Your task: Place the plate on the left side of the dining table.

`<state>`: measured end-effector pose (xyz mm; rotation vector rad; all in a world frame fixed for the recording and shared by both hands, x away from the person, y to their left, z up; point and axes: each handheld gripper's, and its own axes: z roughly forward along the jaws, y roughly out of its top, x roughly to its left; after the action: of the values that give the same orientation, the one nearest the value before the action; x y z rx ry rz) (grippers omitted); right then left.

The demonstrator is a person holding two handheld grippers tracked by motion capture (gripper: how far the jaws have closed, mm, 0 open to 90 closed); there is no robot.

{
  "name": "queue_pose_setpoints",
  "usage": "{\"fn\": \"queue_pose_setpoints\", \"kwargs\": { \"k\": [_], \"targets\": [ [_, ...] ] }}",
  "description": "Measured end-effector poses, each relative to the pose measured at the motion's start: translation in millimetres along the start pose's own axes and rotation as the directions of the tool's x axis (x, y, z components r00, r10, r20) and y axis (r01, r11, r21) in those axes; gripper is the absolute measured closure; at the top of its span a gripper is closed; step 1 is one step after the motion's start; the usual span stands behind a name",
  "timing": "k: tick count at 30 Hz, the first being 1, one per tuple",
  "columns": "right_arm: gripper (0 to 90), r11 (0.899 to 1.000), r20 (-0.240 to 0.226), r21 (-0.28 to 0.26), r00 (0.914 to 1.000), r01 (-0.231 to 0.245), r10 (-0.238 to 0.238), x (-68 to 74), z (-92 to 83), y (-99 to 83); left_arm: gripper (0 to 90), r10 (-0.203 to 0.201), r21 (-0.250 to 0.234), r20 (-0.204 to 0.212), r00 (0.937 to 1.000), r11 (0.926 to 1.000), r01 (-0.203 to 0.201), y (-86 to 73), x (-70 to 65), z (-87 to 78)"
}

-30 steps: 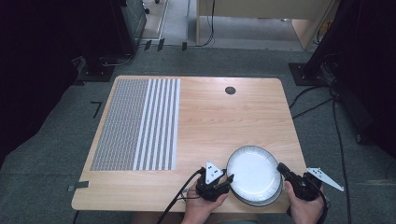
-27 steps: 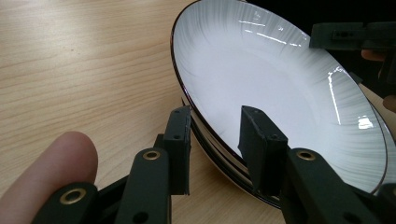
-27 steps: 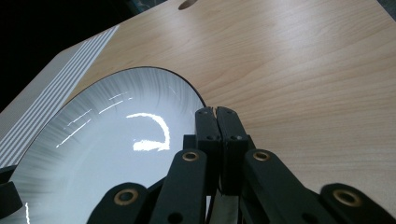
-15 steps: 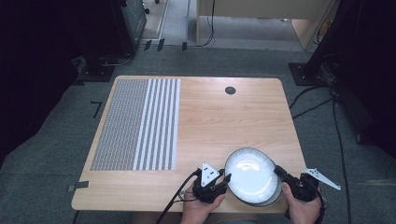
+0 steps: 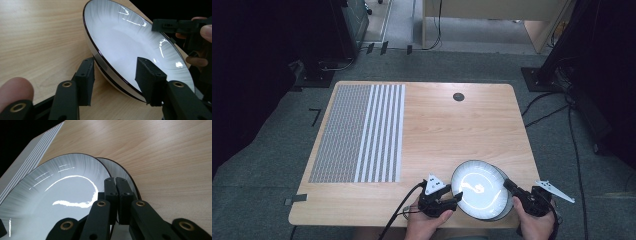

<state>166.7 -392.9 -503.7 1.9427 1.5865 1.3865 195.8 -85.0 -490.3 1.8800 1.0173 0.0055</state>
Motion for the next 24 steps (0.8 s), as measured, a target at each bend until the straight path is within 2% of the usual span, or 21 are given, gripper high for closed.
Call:
{"fn": "queue_pose_setpoints", "kwargs": {
  "k": [4,11,17,21,24],
  "targets": [
    [88.3,1.0,-0.007,0.022,1.0,0.0,0.0,0.2,-1.0,-0.4,48.6,-0.02,0.011,0.015,0.9997,0.9997,0.02,0.7,1.6,0.8],
    [86.1,0.997,-0.028,0.077,0.9995,0.02,-0.018,0.8,-0.2,-1.1,51.5,-0.051,0.014,0.016,0.9986,0.9986,0.05,2.7,4.0,1.5],
    [83.1,0.995,-0.032,0.097,0.9992,0.026,-0.023,1.0,1.1,-2.0,54.5,-0.039,0.011,-0.01,0.9992,0.9992,0.039,4.9,3.3,2.0],
    [79.2,0.992,-0.038,0.127,0.9992,0.016,-0.011,1.3,2.8,-3.6,55.2,-0.041,0.008,-0.01,0.9991,0.9991,0.041,5.0,3.4,2.5],
    [77.6,0.989,-0.037,0.144,0.9989,-0.021,0.027,1.2,1.4,-2.7,55.8,-0.04,0.007,-0.01,0.9991,0.9992,0.04,5.1,3.5,2.5]
  ]
}}
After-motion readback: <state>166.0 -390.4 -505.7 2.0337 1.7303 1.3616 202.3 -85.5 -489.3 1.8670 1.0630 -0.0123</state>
